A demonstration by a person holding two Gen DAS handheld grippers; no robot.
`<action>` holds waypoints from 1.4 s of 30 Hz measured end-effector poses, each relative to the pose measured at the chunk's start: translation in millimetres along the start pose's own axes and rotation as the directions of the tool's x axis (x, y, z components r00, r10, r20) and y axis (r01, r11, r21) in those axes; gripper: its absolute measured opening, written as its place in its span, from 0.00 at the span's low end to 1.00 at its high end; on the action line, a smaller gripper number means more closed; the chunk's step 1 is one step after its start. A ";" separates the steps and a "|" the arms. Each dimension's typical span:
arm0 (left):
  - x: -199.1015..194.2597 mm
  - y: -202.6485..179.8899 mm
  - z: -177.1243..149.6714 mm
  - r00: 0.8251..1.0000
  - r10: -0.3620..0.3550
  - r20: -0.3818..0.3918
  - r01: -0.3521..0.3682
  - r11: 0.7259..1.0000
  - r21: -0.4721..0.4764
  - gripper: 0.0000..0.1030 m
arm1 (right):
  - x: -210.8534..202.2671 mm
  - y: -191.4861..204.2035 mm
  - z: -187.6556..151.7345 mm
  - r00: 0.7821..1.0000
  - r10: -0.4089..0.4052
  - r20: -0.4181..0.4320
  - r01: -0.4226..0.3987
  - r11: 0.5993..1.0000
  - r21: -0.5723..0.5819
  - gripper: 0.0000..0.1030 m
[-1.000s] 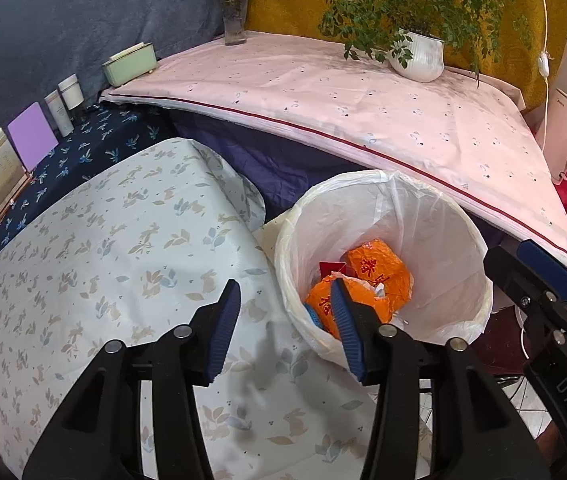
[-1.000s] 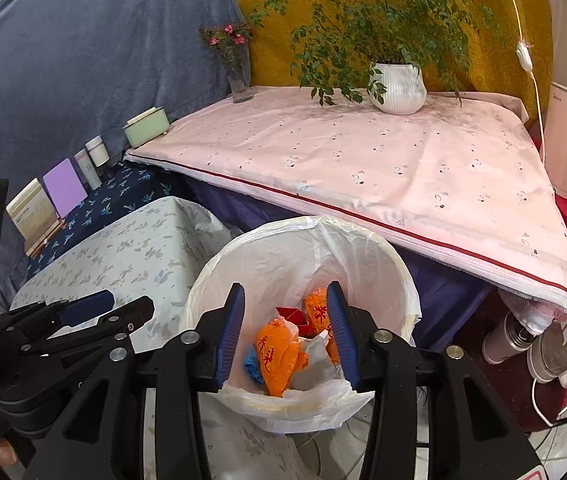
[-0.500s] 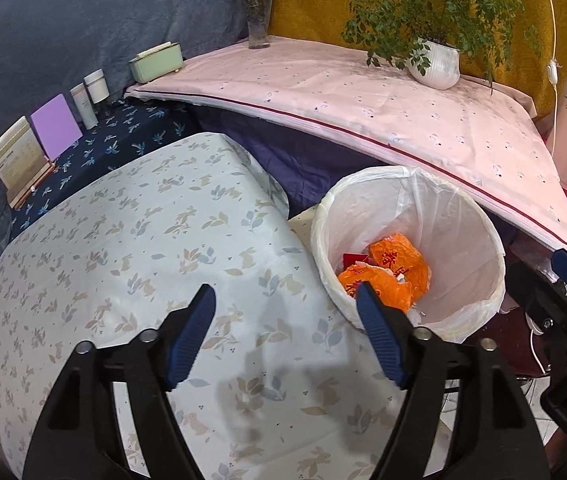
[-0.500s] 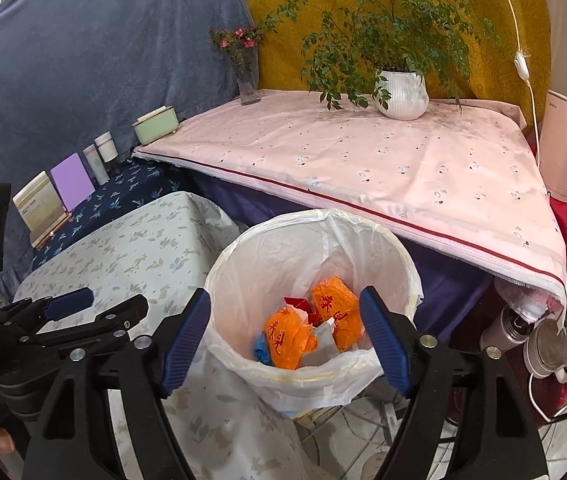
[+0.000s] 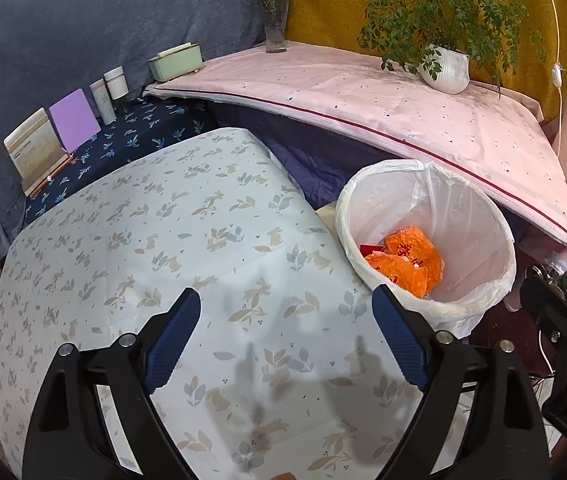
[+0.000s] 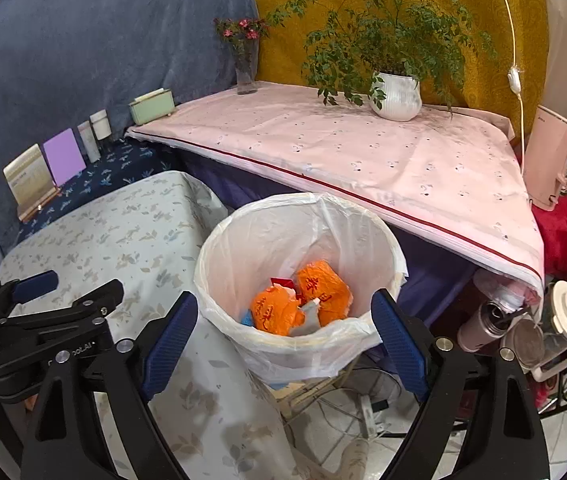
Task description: Collect trash
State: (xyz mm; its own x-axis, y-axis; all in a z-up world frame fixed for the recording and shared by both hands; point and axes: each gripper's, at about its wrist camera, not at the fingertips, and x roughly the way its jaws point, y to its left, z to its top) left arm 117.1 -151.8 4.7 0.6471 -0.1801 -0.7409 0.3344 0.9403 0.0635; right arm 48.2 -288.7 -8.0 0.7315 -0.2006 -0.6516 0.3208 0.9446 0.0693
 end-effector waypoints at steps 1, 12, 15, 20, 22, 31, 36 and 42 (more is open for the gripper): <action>-0.9 0.9 -2.9 1.000 0.004 0.001 -0.004 1.000 0.000 0.82 | -0.9 0.1 -1.5 1.000 -0.003 -0.005 0.003 1.000 0.001 0.83; -5.6 8.3 -27.8 1.000 0.011 -0.015 -0.011 1.000 -0.019 0.87 | -5.8 3.3 -19.8 1.000 0.015 -0.012 -0.015 1.000 0.001 0.94; -6.7 8.0 -32.8 1.000 0.011 -0.018 -0.011 1.000 -0.021 0.88 | -7.0 7.0 -23.2 1.000 0.013 -0.010 -0.014 1.000 -0.022 0.93; -9.5 7.5 -39.4 1.000 0.013 -0.018 -0.014 0.999 -0.030 0.90 | -12.9 9.6 -28.1 1.000 0.005 0.001 -0.005 0.999 -0.045 0.93; -10.3 6.4 -41.3 1.000 0.015 -0.017 -0.015 0.999 -0.030 0.90 | -15.3 7.7 -29.6 1.000 -0.003 0.003 0.003 0.999 -0.036 0.93; -13.7 2.3 -50.7 1.000 0.017 -0.016 -0.018 0.999 -0.029 0.92 | -24.6 -4.5 -33.5 1.000 0.008 0.018 -0.008 1.000 0.013 0.93; -13.3 -0.3 -54.6 1.000 0.018 -0.023 -0.019 1.000 -0.022 0.93 | -21.3 -3.3 -40.3 1.000 0.003 -0.001 -0.003 1.000 0.003 0.93; -13.9 2.2 -57.6 0.999 0.030 -0.025 -0.031 0.999 -0.031 0.93 | -25.0 5.4 -45.0 1.000 -0.020 0.013 0.021 0.999 -0.043 0.93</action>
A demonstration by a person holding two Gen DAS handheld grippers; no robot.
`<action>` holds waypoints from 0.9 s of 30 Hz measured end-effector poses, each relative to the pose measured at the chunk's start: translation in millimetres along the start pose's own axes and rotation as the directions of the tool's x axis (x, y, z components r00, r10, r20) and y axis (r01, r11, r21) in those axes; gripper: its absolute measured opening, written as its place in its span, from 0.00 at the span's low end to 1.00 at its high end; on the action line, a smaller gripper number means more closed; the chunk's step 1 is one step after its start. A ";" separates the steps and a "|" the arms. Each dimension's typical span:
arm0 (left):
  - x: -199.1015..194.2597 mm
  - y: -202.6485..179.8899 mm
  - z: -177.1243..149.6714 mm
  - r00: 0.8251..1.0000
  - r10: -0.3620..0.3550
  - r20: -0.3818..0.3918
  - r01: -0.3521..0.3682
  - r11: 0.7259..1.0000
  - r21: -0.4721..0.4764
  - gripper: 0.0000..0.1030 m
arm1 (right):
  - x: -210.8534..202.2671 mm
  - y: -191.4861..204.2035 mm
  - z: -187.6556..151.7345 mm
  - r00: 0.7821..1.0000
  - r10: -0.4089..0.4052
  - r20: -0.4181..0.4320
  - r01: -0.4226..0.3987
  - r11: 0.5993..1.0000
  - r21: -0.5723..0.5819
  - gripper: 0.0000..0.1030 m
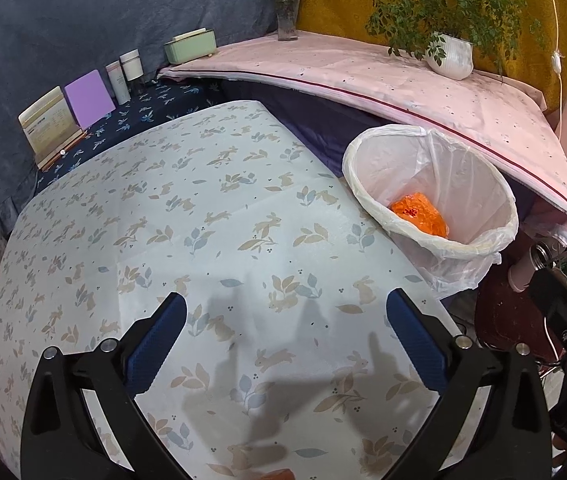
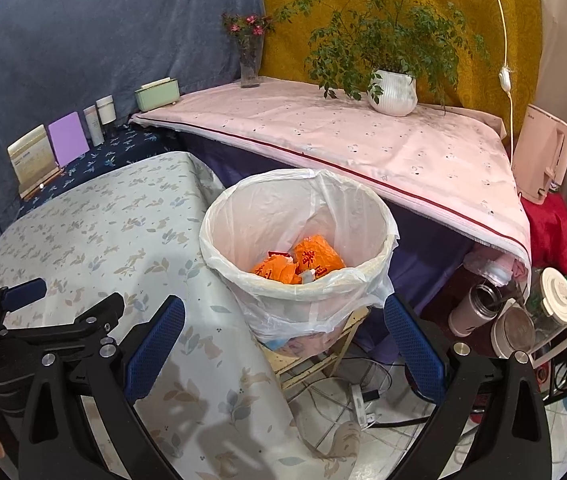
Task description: Collect trash
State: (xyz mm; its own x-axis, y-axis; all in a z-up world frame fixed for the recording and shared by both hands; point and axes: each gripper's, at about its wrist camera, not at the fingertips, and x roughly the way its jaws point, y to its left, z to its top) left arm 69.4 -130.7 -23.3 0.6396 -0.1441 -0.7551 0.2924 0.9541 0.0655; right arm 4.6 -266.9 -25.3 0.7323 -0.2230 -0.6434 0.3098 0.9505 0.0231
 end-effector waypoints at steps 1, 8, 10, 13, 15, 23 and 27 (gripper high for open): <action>0.3 0.8 -0.5 1.000 0.001 -0.002 -0.001 1.000 -0.001 0.93 | -1.1 0.7 -0.2 1.000 -0.005 0.005 0.005 1.000 -0.006 0.93; -0.5 7.5 -3.2 1.000 0.005 -0.006 -0.005 1.000 -0.011 0.93 | -3.2 9.7 0.9 1.000 -0.006 0.016 0.007 0.999 -0.044 0.93; -1.3 9.6 -3.6 1.000 0.005 -0.006 -0.005 1.000 -0.014 0.93 | -1.6 11.6 0.7 1.000 0.009 0.010 -0.008 0.999 -0.043 0.93; -2.2 12.6 -3.7 1.000 0.011 -0.005 -0.011 1.000 -0.018 0.93 | 0.2 13.2 -0.3 1.000 0.015 0.004 -0.014 0.999 -0.039 0.93; -2.9 14.7 -4.0 1.000 0.012 -0.004 -0.012 1.000 -0.023 0.93 | 0.4 14.0 -0.9 1.000 0.013 0.003 -0.013 0.999 -0.034 0.93; -6.0 16.6 -4.3 1.000 0.016 0.008 -0.015 0.999 -0.034 0.93 | -0.4 14.4 -2.4 1.000 0.014 0.005 -0.014 0.999 -0.030 0.93; -7.0 14.9 -2.6 1.000 0.013 0.015 -0.013 1.000 -0.026 0.93 | -0.4 14.5 -2.4 1.000 0.014 0.008 -0.014 0.999 -0.033 0.93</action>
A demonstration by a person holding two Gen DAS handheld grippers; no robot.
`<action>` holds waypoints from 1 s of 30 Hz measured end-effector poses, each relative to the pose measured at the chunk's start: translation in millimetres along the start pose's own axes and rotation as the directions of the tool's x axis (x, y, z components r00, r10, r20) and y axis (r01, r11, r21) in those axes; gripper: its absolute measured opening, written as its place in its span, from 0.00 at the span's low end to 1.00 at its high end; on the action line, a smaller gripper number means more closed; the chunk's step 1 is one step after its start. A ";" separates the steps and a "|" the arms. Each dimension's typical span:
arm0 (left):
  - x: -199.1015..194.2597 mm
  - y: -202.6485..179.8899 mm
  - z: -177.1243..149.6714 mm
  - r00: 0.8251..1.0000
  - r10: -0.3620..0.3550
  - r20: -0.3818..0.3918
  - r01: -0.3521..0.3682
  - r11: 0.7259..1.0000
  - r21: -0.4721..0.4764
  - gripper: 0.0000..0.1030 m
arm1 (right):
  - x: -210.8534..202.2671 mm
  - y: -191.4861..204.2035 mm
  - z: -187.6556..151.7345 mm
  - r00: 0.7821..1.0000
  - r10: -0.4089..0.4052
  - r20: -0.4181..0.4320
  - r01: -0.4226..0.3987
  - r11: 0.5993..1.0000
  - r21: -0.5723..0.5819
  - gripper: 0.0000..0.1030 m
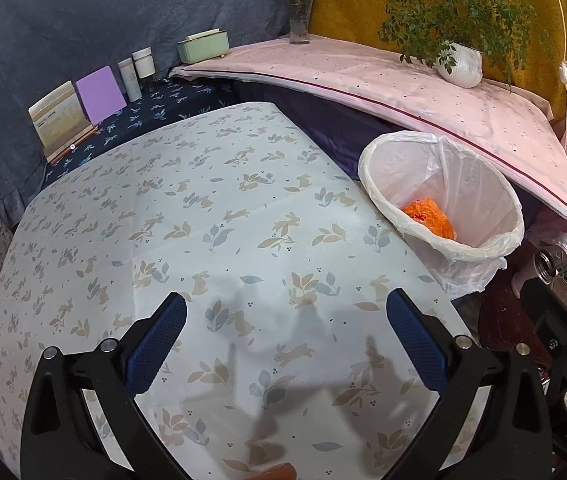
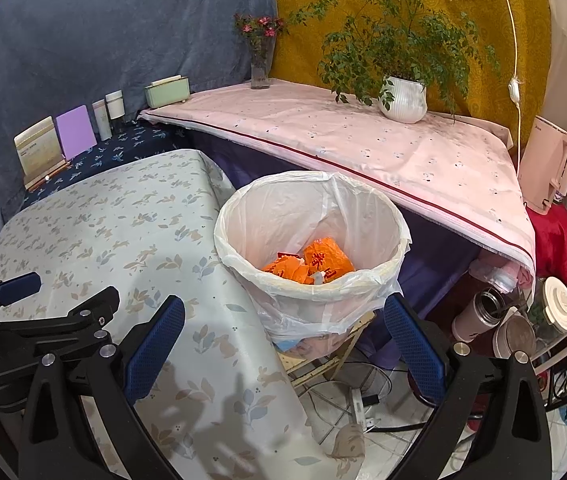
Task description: Collect trash
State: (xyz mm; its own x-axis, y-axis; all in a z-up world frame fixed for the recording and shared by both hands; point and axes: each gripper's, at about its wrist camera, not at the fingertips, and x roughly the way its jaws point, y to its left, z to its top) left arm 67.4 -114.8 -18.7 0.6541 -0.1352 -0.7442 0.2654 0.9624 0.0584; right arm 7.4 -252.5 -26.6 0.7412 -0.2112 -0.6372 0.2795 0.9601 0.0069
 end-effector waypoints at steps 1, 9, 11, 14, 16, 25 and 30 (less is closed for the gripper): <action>0.1 -0.6 0.3 1.000 0.001 0.001 -0.001 1.000 0.001 0.93 | 0.4 -0.4 -0.2 1.000 0.000 0.000 0.000 1.000 0.000 0.93; 3.1 -2.7 3.5 1.000 0.012 0.011 -0.012 1.000 0.006 0.93 | 5.0 -1.3 0.4 1.000 -0.004 -0.002 0.004 1.000 0.001 0.93; 4.5 -2.9 4.6 1.000 0.016 0.011 -0.016 1.000 0.006 0.93 | 7.0 -1.7 1.2 1.000 -0.002 -0.005 0.002 1.000 0.002 0.93; 6.9 -3.4 5.8 1.000 0.019 0.012 -0.019 1.000 0.005 0.93 | 9.3 -2.1 3.4 1.000 0.000 -0.007 0.000 1.000 0.003 0.93; 7.2 -3.0 6.0 1.000 0.019 0.009 -0.019 1.000 0.004 0.93 | 9.5 -2.0 3.5 1.000 0.000 -0.007 0.000 1.000 0.003 0.93; 15.2 -0.2 10.2 1.000 0.021 0.001 -0.021 1.000 -0.012 0.93 | 16.8 -0.3 6.7 1.000 -0.004 -0.010 0.004 1.000 -0.004 0.93; 18.1 0.4 10.5 1.000 0.029 -0.002 -0.029 0.999 -0.014 0.93 | 22.4 -1.9 5.4 1.000 -0.008 -0.019 0.008 1.000 0.000 0.93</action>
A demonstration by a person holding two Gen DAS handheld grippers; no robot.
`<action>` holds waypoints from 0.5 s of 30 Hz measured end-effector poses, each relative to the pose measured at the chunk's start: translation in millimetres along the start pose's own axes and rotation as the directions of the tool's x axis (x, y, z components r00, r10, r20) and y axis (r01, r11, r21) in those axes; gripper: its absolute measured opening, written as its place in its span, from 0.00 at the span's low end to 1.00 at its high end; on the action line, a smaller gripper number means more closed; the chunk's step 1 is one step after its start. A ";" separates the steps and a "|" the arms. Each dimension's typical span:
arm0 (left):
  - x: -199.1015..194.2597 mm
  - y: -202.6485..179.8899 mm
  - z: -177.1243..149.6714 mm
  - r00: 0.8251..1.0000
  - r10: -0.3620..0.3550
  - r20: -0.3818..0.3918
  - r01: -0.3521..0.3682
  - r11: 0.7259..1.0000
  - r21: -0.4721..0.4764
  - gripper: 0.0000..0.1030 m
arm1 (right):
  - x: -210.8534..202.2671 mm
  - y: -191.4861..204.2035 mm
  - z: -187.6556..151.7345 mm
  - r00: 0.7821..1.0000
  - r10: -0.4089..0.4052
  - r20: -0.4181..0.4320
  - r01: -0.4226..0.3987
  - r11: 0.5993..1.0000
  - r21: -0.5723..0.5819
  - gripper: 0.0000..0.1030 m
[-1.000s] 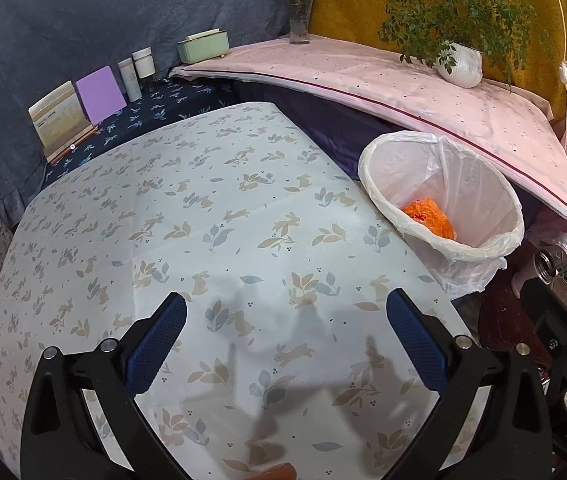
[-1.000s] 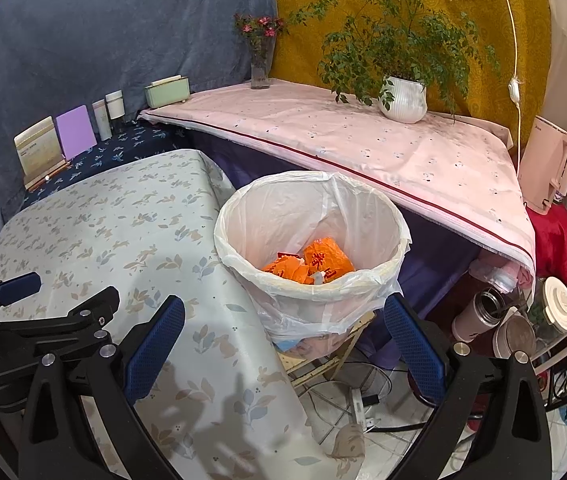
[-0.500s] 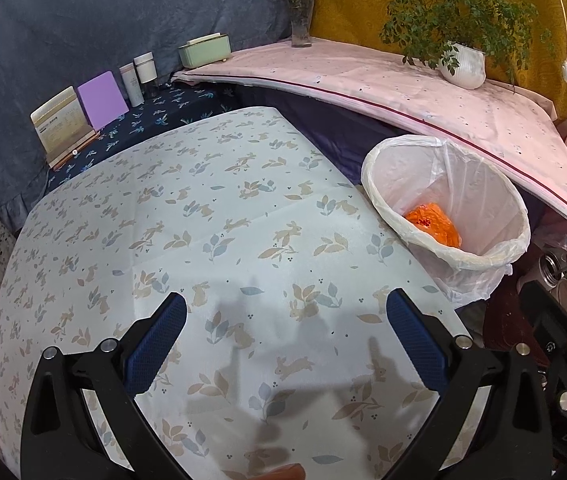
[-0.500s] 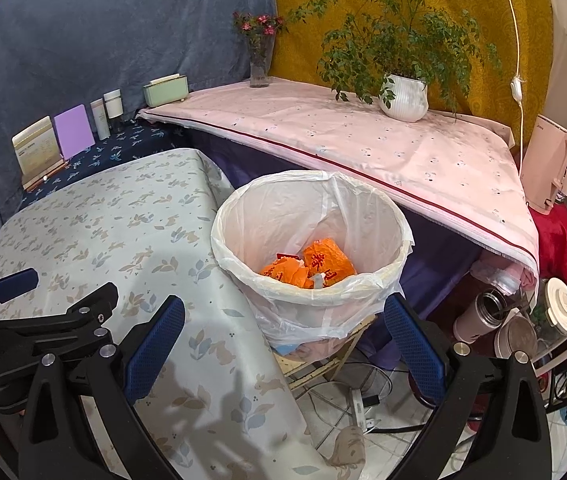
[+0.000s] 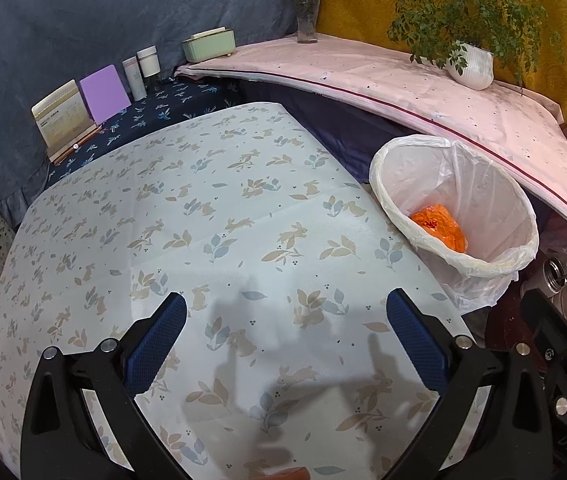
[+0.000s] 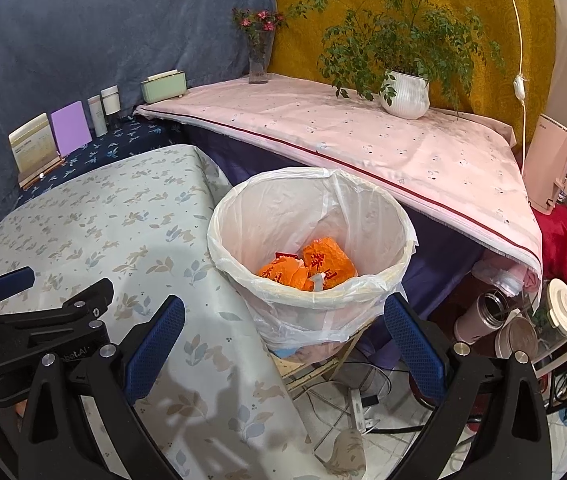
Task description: Collect trash
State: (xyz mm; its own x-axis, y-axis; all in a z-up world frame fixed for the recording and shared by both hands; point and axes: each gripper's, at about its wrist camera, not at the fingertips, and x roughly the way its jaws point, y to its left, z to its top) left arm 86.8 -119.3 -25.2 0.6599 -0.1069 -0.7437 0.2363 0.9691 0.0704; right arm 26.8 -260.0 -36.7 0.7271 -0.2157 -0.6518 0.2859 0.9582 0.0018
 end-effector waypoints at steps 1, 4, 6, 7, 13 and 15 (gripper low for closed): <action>0.4 0.1 0.1 1.000 0.001 0.001 -0.001 1.000 0.001 0.93 | 1.4 -1.0 -0.2 1.000 -0.002 -0.003 0.002 1.000 0.002 0.93; 3.0 -0.6 0.6 1.000 0.004 0.000 -0.004 1.000 0.007 0.93 | 3.0 -2.7 -1.0 1.000 -0.007 -0.005 0.007 1.000 0.005 0.93; 4.8 -1.0 0.7 1.000 0.005 -0.003 -0.005 1.000 0.011 0.93 | 4.4 -3.7 -1.0 1.000 -0.009 -0.006 0.009 1.000 0.006 0.93; 5.2 -1.1 0.6 1.000 0.005 -0.003 -0.005 1.000 0.011 0.93 | 5.4 -4.0 -0.9 1.000 -0.012 -0.007 0.012 1.000 0.006 0.93; 9.4 0.3 0.4 1.000 0.014 -0.008 -0.014 1.000 0.009 0.93 | 10.3 -4.3 -1.0 1.000 -0.020 -0.013 0.020 1.000 0.010 0.93; 9.4 -0.5 -0.1 1.000 0.015 -0.006 -0.015 1.000 0.017 0.93 | 11.5 -4.3 -1.0 1.000 -0.022 -0.015 0.022 1.000 0.010 0.93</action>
State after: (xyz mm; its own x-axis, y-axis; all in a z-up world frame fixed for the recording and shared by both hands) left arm 92.8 -120.8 -32.2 0.6589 -0.0904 -0.7467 0.2383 0.9667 0.0932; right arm 33.3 -266.4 -44.9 0.7114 -0.2338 -0.6628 0.3079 0.9514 -0.0051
